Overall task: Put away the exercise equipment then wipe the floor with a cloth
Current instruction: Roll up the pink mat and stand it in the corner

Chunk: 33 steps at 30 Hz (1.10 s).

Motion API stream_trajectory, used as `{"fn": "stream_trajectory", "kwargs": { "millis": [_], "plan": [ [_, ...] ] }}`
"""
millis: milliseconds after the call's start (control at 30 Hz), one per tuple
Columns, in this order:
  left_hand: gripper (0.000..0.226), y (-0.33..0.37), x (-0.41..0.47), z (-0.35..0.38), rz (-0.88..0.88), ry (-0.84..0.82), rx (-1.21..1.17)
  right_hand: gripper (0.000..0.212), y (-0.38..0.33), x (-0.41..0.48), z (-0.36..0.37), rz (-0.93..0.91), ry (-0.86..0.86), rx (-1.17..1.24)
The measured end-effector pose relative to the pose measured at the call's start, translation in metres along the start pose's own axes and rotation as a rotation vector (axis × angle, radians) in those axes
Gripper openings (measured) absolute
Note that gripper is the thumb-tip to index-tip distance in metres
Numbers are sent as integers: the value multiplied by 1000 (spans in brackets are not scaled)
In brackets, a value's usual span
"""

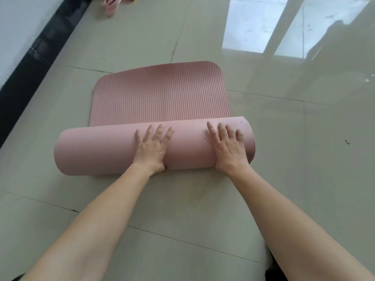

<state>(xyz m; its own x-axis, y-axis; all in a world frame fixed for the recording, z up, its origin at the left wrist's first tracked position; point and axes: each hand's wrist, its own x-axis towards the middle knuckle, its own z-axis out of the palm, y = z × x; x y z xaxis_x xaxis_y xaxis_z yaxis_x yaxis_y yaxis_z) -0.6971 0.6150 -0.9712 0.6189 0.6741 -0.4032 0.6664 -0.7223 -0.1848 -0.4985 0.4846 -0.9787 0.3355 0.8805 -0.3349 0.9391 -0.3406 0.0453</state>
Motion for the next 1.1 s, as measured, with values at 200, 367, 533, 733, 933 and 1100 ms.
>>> {"fn": "stream_trajectory", "kwargs": {
  "millis": [200, 367, 533, 733, 933, 1100],
  "plan": [
    [126, -29, 1, -21, 161, -77, -123, 95, 6, -11, -33, -78, -127, 28],
    [137, -38, 0, -24, 176, -256, -276, 121, 11, -17, -40, -144, -138, 150],
    [144, -38, -2, -15, 70, -215, -254, 122, 5, -22, -14, -118, 14, 187],
    [135, 15, -49, -4, 143, -34, 63, 154, 7, -4, -4, -115, -136, 63],
    [119, 21, -28, -4, -24, 44, -26, 129, 9, 9, -41, -141, -93, 65],
    [124, -12, -10, -26, 204, -126, -206, 137, 10, -4, -60, -123, -213, 110]
  ]
}}
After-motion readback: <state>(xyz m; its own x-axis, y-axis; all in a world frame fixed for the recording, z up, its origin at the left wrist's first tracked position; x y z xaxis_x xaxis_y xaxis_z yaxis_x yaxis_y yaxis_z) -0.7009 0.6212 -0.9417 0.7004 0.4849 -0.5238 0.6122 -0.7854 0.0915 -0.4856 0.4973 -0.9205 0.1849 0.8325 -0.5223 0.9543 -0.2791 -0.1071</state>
